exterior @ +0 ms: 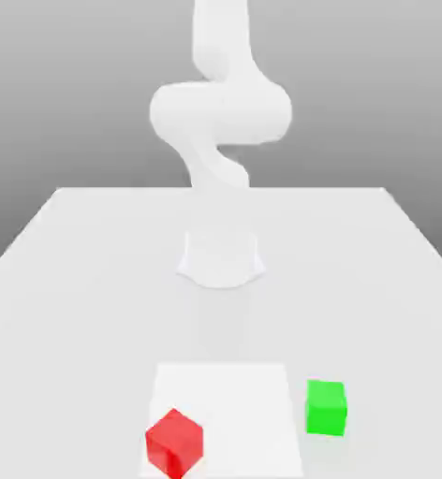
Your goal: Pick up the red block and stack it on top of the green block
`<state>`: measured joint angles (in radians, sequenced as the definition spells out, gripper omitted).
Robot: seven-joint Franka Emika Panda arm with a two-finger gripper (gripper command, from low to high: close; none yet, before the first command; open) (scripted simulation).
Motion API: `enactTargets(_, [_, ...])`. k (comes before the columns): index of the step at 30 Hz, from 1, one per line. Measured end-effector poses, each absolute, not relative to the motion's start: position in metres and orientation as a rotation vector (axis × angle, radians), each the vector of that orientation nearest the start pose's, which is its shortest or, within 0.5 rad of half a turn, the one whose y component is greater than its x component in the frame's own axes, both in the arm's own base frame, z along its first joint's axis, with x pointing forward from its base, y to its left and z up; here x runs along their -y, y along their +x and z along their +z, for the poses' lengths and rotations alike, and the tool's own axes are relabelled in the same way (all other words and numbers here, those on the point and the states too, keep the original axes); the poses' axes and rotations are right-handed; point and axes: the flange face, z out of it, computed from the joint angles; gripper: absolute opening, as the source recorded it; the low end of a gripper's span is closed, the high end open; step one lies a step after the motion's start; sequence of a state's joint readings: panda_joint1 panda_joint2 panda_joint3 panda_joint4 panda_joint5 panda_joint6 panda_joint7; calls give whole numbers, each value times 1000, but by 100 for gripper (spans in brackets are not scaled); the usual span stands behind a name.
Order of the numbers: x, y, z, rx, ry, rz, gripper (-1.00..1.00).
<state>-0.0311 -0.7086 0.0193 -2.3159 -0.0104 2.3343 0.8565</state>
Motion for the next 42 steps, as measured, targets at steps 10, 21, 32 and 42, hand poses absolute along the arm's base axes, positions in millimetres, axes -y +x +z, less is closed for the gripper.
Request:
enactTargets(10, [26, 477, 497, -1544, -2491, -611, 0])
enactTargets(21, [56, 491, 287, -1961, -2401, -181, 0])
enactTargets(32, [57, 475, 151, -2099, -2336, -1, -100])
enactTargets(42, [51, 474, 204, -2092, -2341, -1, -100])
